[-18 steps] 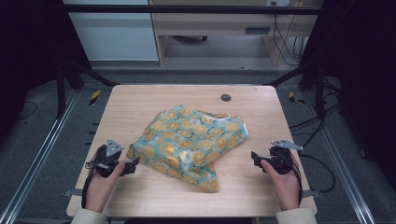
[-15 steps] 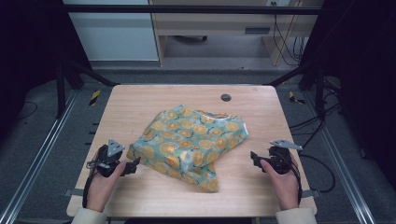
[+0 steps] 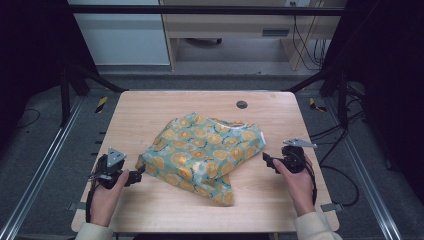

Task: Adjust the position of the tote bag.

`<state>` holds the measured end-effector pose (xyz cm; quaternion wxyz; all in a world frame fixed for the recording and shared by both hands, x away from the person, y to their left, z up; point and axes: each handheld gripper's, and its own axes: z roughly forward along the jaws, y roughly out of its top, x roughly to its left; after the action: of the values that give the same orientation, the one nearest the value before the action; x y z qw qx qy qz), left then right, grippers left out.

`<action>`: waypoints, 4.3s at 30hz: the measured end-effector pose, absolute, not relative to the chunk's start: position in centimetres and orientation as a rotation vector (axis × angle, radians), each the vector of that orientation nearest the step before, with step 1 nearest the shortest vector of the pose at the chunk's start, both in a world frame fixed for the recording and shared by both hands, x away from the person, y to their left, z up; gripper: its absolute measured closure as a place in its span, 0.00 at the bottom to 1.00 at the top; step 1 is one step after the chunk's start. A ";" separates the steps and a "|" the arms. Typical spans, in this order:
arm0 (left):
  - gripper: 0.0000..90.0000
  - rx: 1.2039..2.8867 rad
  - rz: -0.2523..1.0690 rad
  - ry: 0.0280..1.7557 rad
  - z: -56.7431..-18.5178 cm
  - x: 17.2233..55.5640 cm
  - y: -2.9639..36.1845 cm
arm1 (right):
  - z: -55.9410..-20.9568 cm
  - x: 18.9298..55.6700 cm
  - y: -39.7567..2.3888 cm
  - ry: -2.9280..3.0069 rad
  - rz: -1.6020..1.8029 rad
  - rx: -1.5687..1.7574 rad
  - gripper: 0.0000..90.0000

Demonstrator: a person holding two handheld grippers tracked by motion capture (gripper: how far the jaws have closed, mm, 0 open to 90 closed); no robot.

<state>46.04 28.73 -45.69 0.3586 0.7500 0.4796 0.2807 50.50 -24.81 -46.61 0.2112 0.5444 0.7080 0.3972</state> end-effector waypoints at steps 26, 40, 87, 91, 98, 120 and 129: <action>0.10 1.925 0.677 1.208 -45.5 46.0 28.1 | -49.1 59.9 -21.1 2.176 1.031 1.477 0.38; 0.11 1.911 0.615 1.176 -44.8 45.7 28.1 | -48.4 59.4 -20.1 2.200 1.053 1.352 1.00; 0.19 2.196 0.362 1.369 -44.2 59.1 22.2 | -44.6 53.8 -16.8 2.207 1.197 1.062 1.00; 0.42 2.219 0.332 1.368 -44.5 59.2 22.1 | -44.6 53.8 -16.8 2.211 1.198 1.056 1.00; 0.92 2.231 0.314 1.298 -44.8 59.2 22.1 | -44.6 53.8 -16.9 2.206 1.206 1.056 1.00; 1.00 2.118 0.430 1.164 -41.2 56.5 24.8 | -42.2 52.7 -18.2 2.111 1.289 1.051 1.00; 1.00 2.090 0.440 1.153 -40.9 56.3 25.3 | -41.7 52.3 -18.6 2.096 1.289 1.041 1.00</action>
<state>56.25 25.26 -40.93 0.3498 0.8068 0.4449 0.1698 52.31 -18.64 -41.70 0.2328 0.3788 0.7630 0.4692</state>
